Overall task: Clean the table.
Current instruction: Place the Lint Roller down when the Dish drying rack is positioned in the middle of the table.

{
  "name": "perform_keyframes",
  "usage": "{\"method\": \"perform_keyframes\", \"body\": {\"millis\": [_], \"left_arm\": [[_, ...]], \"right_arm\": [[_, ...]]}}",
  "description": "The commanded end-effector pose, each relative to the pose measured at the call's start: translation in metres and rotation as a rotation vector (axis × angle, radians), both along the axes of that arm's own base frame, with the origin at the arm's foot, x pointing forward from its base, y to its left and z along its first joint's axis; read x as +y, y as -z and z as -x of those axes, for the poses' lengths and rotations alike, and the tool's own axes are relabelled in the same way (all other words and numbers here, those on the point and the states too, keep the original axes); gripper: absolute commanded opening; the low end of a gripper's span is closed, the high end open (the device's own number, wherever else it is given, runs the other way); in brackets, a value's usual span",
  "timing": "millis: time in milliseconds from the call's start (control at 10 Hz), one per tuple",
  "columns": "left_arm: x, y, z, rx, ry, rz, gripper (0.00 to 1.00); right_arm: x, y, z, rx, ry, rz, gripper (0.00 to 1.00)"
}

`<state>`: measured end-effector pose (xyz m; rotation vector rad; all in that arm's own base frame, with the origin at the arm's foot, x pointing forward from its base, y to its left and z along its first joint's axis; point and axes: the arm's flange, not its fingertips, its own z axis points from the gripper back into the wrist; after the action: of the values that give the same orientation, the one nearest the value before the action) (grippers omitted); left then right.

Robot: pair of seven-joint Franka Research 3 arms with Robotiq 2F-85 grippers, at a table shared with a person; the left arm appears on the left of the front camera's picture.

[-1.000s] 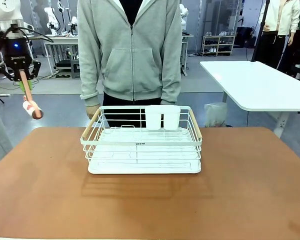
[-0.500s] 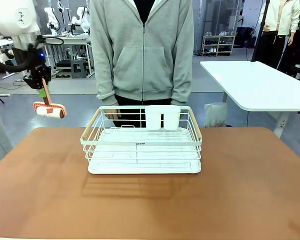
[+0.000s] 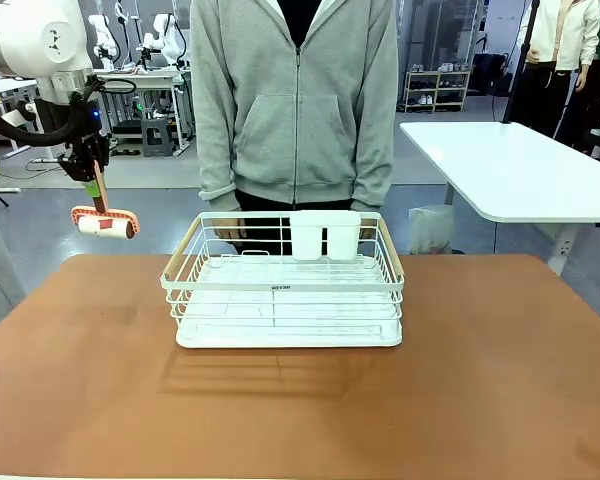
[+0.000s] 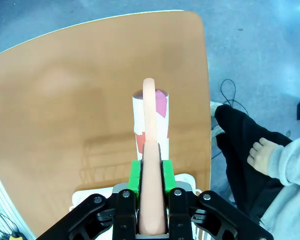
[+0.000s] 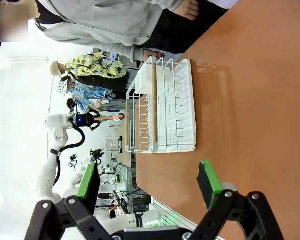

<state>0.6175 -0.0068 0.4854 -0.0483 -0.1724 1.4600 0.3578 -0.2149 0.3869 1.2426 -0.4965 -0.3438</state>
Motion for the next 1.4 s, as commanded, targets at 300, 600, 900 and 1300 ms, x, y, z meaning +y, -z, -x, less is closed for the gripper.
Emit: {"method": "perform_keyframes", "body": {"millis": [300,600,900,1300], "left_arm": [[-0.005,0.050,0.004,-0.096,-0.077,0.036,0.21],[-0.014,0.082,0.019,-0.142,-0.091,0.050,0.21],[-0.011,0.098,0.025,-0.178,-0.148,0.042,0.21],[-0.014,0.115,0.036,-0.170,-0.112,0.083,0.21]], "right_arm": [[0.001,-0.002,0.002,-0.003,0.003,-0.001,1.00],[0.001,-0.002,0.002,-0.003,0.003,-0.001,1.00],[0.001,-0.002,0.002,-0.003,0.003,-0.001,1.00],[0.001,-0.002,0.002,-0.003,0.003,-0.001,1.00]]}}
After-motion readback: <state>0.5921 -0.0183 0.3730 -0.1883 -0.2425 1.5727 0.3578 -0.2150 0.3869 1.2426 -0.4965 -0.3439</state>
